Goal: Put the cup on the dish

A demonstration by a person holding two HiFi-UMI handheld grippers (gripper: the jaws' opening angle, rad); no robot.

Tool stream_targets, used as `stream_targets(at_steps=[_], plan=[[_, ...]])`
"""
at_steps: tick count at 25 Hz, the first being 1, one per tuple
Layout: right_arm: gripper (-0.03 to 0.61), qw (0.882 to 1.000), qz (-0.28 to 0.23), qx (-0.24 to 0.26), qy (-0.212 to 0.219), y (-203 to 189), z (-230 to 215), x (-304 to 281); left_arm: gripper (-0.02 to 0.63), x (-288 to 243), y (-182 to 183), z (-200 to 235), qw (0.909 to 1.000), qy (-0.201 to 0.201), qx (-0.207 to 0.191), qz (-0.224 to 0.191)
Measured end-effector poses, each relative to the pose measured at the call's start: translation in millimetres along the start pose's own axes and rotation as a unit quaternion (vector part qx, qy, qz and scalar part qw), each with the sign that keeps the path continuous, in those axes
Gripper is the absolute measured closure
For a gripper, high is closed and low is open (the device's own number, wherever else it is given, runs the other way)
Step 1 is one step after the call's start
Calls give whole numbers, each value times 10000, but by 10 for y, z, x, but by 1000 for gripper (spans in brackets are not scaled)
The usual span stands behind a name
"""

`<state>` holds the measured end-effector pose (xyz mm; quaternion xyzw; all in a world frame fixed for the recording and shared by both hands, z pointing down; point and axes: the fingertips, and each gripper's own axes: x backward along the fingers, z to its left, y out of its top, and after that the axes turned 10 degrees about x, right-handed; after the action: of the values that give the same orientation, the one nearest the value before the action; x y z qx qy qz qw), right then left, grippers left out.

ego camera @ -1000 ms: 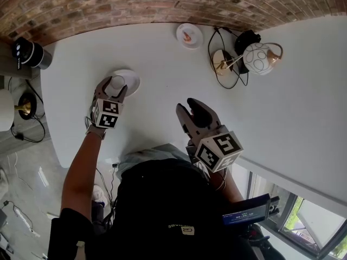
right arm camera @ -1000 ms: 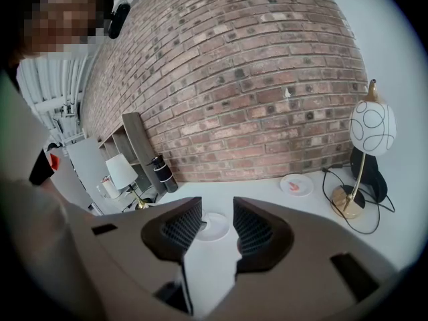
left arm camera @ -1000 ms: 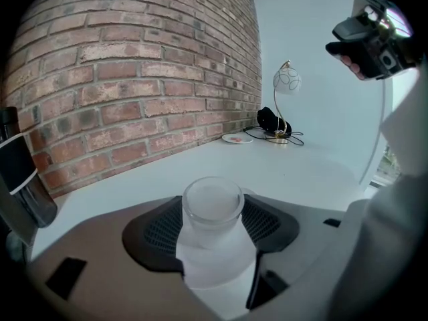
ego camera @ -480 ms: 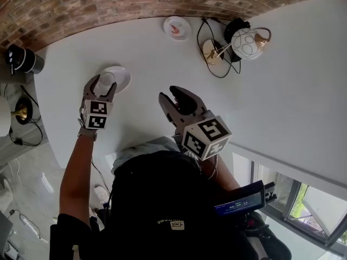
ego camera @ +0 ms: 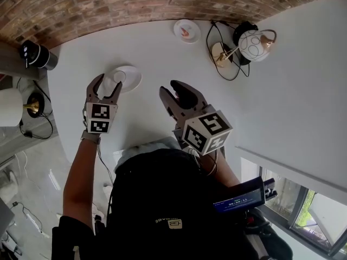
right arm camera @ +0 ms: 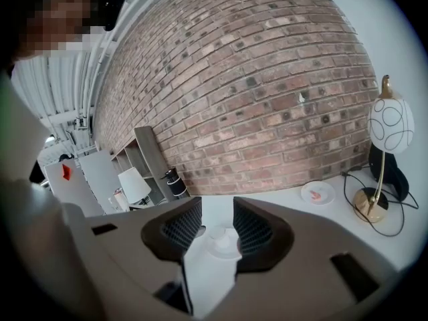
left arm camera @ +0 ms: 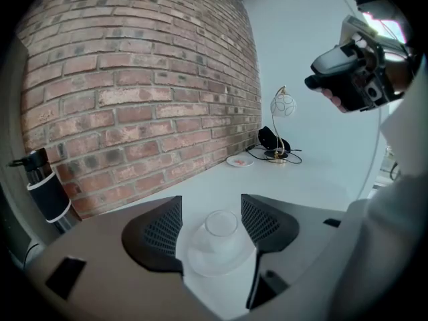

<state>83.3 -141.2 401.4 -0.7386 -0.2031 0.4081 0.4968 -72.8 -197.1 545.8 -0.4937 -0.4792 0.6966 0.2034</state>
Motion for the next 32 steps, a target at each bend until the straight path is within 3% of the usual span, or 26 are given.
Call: stream_targets(at_steps=[19,32], plan=[[431,9934,-479,-60,1037,293,460,-423,350,1282,721,121,9949,630,408,-672],[431,9827,-642,145,1733,493,949,-810,350,2013,936,324,9767,1242,1198,-1275]])
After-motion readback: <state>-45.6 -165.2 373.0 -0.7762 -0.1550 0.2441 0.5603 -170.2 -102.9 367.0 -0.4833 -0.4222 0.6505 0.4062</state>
